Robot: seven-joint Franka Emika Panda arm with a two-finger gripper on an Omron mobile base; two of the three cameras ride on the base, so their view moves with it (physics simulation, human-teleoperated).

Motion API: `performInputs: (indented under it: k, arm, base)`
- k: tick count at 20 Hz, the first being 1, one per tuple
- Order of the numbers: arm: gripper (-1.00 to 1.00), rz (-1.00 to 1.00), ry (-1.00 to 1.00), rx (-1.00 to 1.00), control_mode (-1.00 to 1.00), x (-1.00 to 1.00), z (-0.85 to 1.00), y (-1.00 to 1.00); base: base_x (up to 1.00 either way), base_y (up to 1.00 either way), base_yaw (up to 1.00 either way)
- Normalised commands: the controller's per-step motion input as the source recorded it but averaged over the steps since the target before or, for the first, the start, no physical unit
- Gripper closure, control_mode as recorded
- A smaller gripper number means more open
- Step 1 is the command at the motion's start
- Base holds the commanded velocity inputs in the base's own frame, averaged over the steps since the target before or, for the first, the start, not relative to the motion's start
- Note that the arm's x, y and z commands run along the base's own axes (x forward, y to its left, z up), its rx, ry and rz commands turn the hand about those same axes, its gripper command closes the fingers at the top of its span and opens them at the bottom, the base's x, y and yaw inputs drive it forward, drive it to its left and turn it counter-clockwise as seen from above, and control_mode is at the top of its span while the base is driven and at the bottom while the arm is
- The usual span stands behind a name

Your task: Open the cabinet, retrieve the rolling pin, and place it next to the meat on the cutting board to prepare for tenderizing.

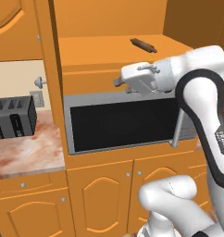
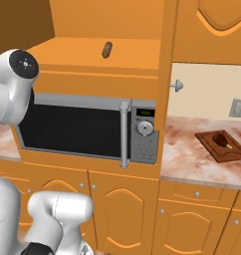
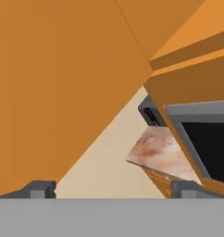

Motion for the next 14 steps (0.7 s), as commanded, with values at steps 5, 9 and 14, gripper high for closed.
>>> performInputs:
  k: [5,9,14]
  arm:
    - [-1.0,-0.26,-0.02,-0.11,-1.0,0.0,0.3,-0.92]
    - [-1.0,-0.28,0.0,-0.13,-1.0,0.02,0.32,-0.86]
    - [-1.0,-0.23,-0.04,-0.16,-1.0,0.09,0.27,-0.81]
  base:
    - [0.0,0.0,0.0]
    - [0.0,0.0,0.0]
    - [0.0,0.0,0.0]
